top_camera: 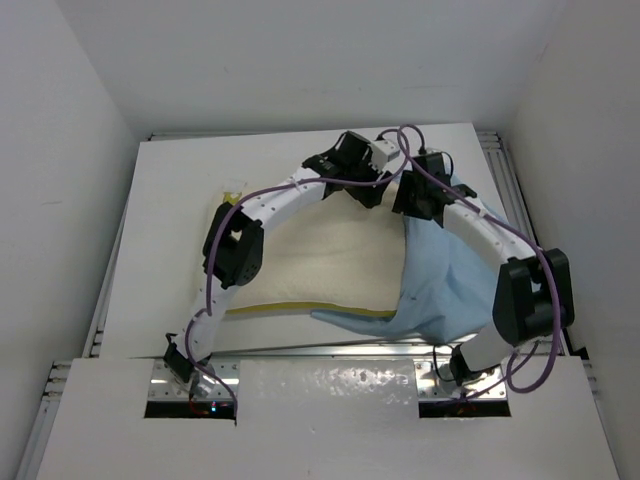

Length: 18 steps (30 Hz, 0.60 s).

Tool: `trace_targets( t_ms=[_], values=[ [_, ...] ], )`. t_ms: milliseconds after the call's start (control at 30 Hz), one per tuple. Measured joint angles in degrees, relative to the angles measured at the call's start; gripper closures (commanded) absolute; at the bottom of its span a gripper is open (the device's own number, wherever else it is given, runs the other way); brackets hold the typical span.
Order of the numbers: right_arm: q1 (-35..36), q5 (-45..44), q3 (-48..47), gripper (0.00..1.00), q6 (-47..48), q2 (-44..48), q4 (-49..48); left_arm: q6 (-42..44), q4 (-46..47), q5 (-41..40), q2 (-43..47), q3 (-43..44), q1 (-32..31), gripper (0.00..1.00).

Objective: Put the pillow into the pillowcase

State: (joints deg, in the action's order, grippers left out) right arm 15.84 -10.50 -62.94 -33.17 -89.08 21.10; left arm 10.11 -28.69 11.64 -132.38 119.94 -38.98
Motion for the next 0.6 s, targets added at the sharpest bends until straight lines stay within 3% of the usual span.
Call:
trace_targets(
  t_ms=[100,267,600],
  values=[
    [-1.99,0.0,-3.45,0.53,0.5,-3.45,-0.35,1.68,-3.17,-0.15,-0.04,3.78,-0.33,0.25],
    [-3.23,0.07,-8.81,0.54,1.6,-8.55,-0.11,7.39,-7.1,-0.33,0.5,9.44,0.24,0.24],
    [-3.76,0.2,-11.98,0.61,2.32,-12.79,0.79,15.43,-9.99,-0.04,-1.29,1.2,5.95,0.23]
  ],
)
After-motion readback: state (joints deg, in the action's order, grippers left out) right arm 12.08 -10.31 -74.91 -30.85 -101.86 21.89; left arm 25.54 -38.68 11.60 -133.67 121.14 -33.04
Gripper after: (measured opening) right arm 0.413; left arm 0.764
